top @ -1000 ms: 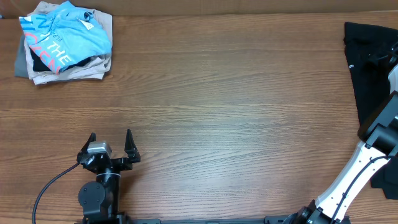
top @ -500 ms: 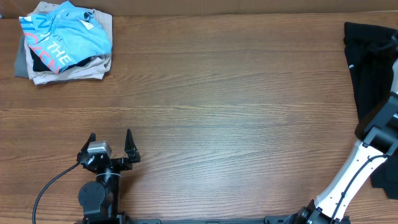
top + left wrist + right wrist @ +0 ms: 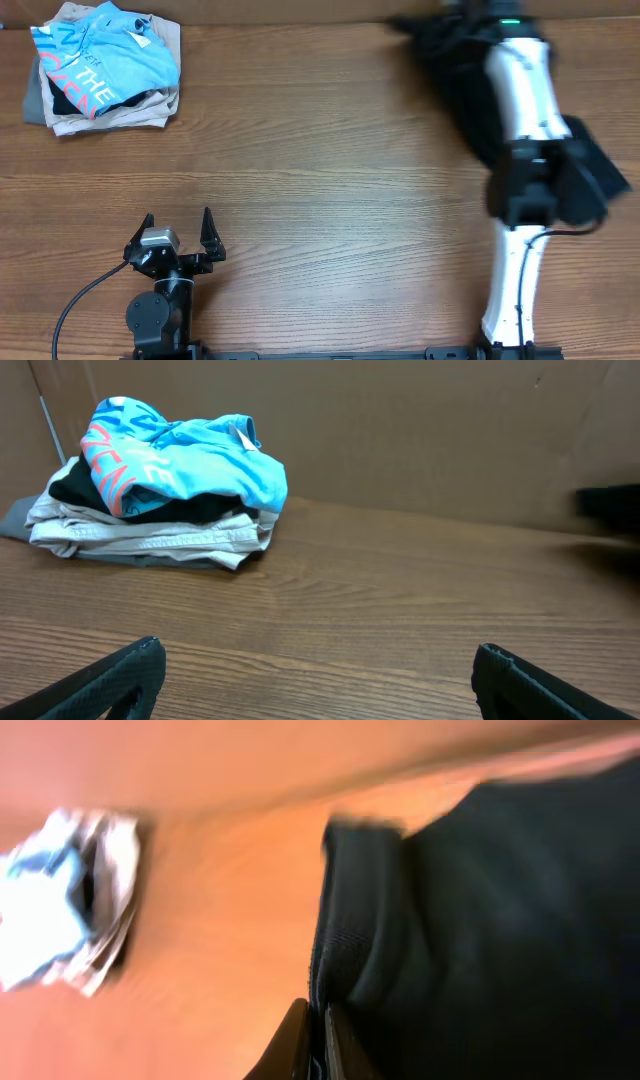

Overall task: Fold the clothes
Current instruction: 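Drag the black garment leftward to the table center with the right gripper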

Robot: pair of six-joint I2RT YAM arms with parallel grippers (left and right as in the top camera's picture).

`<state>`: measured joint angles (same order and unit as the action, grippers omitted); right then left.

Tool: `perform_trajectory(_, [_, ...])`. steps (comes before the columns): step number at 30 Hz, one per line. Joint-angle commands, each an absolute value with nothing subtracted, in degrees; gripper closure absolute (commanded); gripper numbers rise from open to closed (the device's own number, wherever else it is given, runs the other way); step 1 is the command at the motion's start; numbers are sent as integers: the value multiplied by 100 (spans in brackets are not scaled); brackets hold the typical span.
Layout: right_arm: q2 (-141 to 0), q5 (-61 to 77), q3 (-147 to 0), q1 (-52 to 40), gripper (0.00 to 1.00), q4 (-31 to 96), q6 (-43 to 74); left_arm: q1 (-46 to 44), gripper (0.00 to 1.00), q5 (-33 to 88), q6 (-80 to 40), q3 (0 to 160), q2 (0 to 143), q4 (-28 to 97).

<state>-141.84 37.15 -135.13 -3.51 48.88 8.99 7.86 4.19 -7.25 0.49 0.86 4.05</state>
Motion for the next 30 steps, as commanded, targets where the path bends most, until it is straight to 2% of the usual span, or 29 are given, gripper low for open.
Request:
perform_trajectory(1, [-13931, 4060, -13673, -1275, 96, 4995, 928, 768, 0, 386, -620, 27, 25, 412])
perform_trajectory(6, [-13931, 3885, -13673, -2469, 96, 5170, 1291, 768, 0, 388, -620, 27, 25, 412])
perform_trajectory(13, [-13909, 3854, -13673, -3354, 96, 5677, 1590, 768, 0, 386, -620, 27, 25, 412])
perform_trajectory(14, [-13906, 3739, -13675, -3415, 92, 5697, 1592, 768, 0, 386, -620, 27, 25, 412])
perform_trajectory(16, [-13889, 3531, -13675, -3439, 49, 5728, 1590, 768, 0, 386, -620, 27, 25, 412])
perform_trajectory(17, [-13876, 3450, -13675, -3435, 18, 5763, 1588, 768, 0, 388, -620, 27, 25, 412])
perform_trajectory(19, [-13834, 3409, -13675, -3310, 9, 5861, 1476, 768, 0, 386, -620, 27, 25, 412])
perform_trajectory(20, [-13804, 3382, -13675, -3214, 0, 5933, 1479, 768, 0, 386, -620, 27, 25, 412])
perform_trajectory(23, [-13631, 3350, -13675, -2749, 0, 6285, 1483, 768, 0, 386, -620, 27, 25, 412])
perform_trajectory(30, [-13242, 3345, -13679, -895, 0, 7970, 1455, 768, 0, 405, -642, 27, 25, 405])
